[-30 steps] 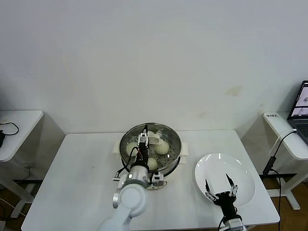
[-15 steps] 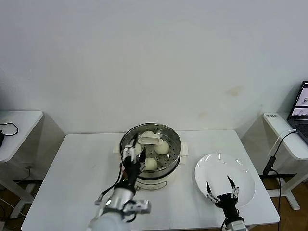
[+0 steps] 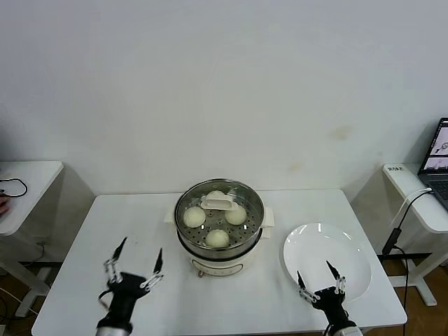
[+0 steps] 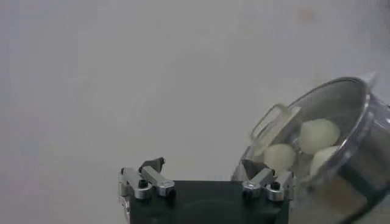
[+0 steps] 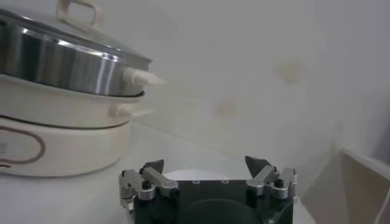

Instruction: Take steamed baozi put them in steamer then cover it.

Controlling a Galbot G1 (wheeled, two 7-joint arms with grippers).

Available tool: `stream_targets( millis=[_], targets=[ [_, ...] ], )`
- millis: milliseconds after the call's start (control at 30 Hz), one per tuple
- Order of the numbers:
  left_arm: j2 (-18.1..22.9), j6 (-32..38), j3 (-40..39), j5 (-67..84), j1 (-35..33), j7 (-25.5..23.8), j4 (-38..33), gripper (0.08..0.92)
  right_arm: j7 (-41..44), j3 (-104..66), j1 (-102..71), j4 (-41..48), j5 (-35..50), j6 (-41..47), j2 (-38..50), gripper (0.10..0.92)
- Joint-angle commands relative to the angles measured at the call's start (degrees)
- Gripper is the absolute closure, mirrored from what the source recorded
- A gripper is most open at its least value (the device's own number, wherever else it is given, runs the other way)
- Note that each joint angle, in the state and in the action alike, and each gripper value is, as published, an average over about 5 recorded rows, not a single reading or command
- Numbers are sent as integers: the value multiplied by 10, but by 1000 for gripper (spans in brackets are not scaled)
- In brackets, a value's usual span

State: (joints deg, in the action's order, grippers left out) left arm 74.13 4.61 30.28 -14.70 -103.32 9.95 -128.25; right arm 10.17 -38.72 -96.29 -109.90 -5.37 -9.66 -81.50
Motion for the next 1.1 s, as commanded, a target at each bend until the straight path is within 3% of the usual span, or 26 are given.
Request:
stream_targets(
  millis=[33, 1100],
  targets=[
    [2, 128, 71, 284, -91, 45, 42, 177, 10, 2, -29, -25, 59, 50, 25, 203],
    [18, 109, 86, 225, -78, 9, 92, 177, 14, 15, -38, -42, 50, 68, 25, 203]
  ],
)
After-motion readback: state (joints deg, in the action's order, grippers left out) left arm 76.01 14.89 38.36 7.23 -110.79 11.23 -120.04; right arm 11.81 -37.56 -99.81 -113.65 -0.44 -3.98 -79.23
